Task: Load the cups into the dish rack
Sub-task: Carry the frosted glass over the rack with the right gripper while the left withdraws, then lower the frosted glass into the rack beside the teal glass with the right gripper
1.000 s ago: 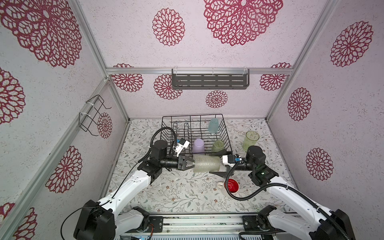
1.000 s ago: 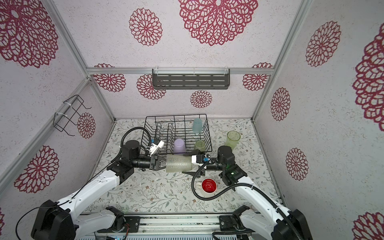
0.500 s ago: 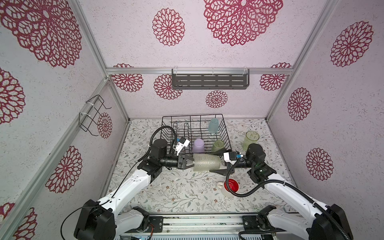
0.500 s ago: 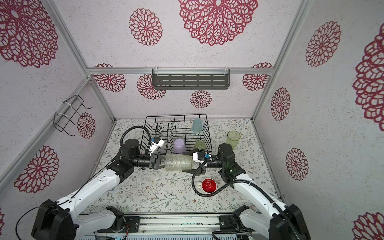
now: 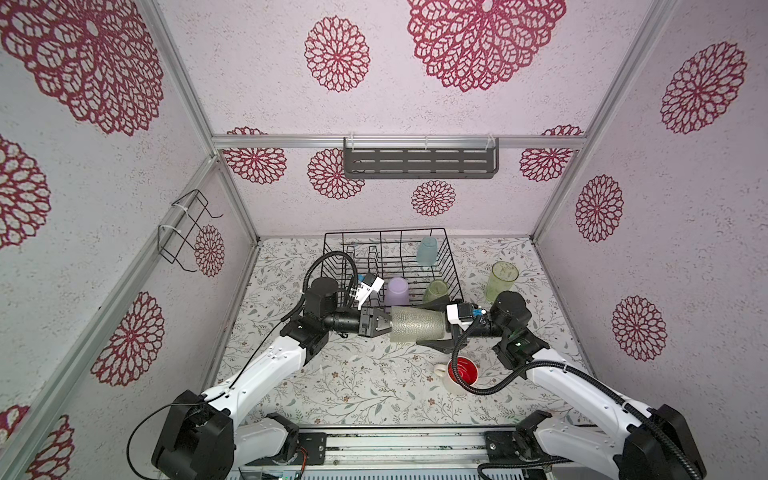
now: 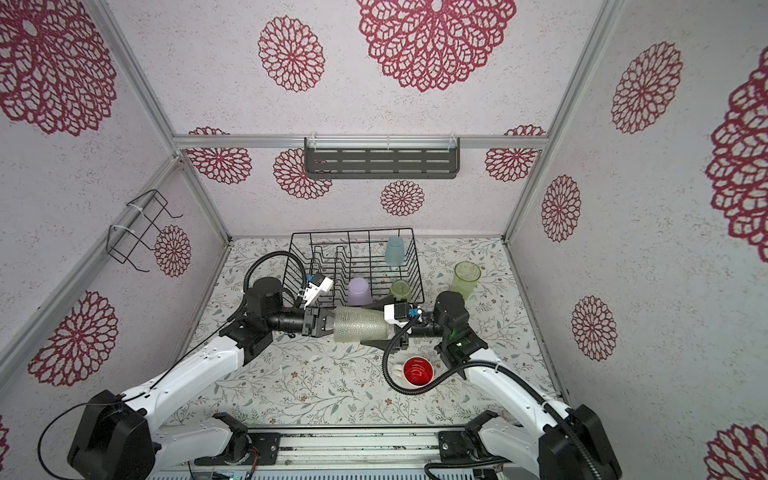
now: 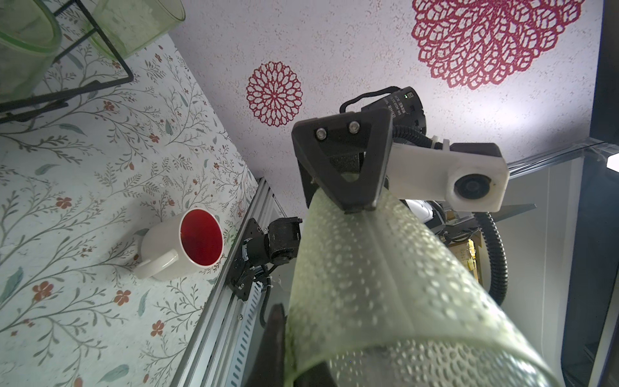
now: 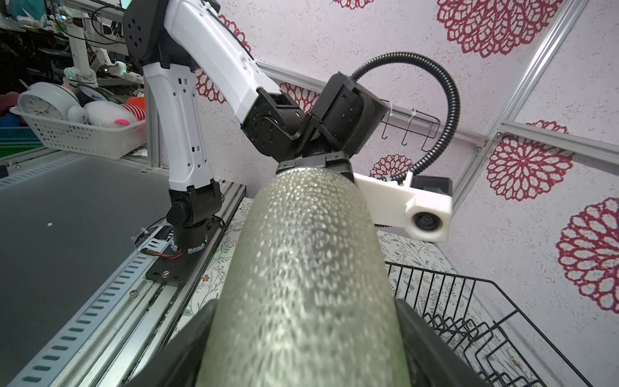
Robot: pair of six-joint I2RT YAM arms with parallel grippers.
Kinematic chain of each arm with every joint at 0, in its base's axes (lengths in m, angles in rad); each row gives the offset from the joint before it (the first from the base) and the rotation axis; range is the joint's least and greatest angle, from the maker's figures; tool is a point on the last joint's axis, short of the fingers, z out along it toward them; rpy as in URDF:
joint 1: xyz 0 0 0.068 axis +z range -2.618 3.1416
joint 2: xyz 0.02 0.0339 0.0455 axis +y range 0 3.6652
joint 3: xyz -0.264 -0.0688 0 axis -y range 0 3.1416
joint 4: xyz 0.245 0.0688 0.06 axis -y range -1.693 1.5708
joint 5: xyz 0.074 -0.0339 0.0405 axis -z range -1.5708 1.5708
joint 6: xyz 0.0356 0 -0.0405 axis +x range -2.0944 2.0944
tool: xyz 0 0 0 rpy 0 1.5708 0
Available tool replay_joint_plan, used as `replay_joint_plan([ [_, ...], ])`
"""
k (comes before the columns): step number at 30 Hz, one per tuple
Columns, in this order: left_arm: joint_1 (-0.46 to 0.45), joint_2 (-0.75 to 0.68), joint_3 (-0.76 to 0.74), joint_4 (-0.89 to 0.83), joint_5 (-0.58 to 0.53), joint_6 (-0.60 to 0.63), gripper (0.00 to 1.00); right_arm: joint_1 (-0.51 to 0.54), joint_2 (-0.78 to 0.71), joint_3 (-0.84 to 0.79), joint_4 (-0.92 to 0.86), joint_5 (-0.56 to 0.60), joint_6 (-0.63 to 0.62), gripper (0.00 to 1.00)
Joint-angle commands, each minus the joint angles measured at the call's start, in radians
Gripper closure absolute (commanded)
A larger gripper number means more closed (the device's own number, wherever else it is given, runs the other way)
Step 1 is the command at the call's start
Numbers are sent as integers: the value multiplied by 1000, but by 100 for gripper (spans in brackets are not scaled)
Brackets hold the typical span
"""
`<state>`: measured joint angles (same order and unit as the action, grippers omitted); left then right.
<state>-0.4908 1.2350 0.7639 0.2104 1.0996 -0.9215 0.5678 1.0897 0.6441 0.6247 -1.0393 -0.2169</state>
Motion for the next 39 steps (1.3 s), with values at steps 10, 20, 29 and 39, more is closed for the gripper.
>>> replay_joint_plan([
  [10, 48, 14, -8, 53, -65, -56, 36, 15, 32, 114, -111, 183, -6, 32],
  [20, 297, -149, -88, -102, -198, -41, 26, -17, 103, 419, -667, 535, 11, 33],
  [29, 369, -255, -54, -383, -341, 81, 24, -52, 306, 715, -1046, 927, 126, 37],
  [39, 371, -329, -74, -523, -461, 142, 24, -78, 645, 1071, -1286, 1089, 235, 43],
])
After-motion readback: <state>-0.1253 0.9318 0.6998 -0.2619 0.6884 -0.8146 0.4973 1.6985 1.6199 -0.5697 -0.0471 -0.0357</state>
